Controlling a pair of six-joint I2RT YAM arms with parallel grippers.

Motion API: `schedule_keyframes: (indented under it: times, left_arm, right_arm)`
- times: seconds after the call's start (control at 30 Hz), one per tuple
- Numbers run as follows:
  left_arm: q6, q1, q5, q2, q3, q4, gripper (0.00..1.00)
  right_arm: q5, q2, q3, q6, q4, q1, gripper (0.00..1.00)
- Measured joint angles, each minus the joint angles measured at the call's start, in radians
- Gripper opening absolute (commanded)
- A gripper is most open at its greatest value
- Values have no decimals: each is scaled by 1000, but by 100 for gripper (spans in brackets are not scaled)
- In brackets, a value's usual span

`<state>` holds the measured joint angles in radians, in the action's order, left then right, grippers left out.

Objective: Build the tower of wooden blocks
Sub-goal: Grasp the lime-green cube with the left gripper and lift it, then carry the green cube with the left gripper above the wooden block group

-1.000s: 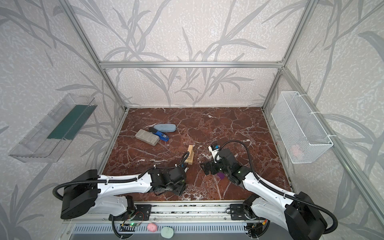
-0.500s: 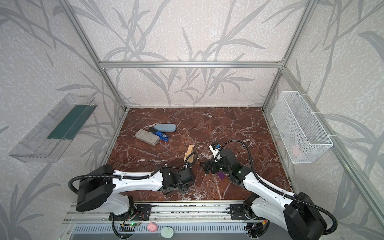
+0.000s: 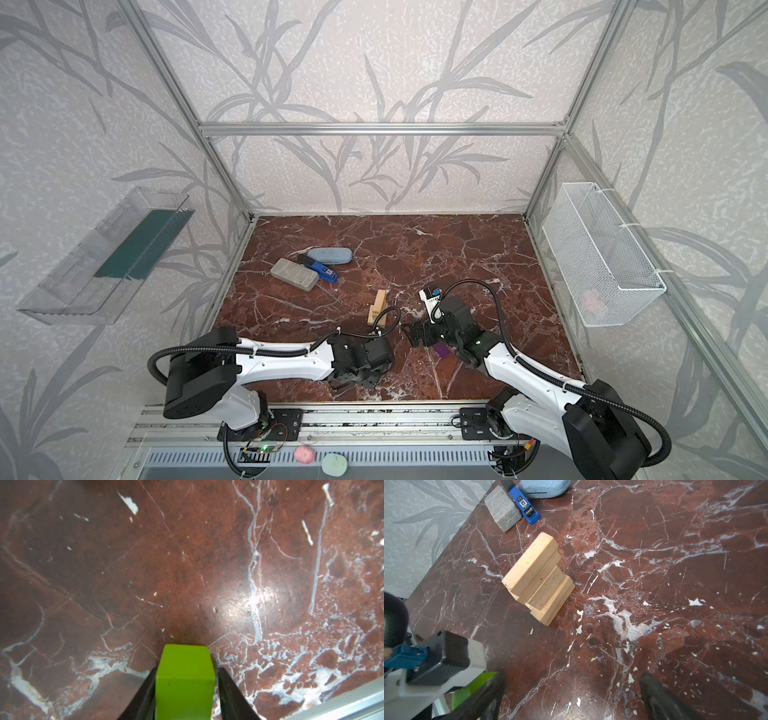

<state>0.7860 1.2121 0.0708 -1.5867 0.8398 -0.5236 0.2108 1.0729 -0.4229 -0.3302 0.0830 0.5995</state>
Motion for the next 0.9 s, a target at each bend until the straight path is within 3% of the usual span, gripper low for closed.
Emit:
schedule_keyframes:
  times: [0.53, 0.9]
  left_arm:
    - [39, 4, 13, 9, 23, -92, 12]
    - [90, -40, 150, 227, 297, -346, 7]
  right_arm:
    - [0, 4, 0, -3, 3, -13, 99]
    - [14, -12, -126, -56, -148, -46, 99]
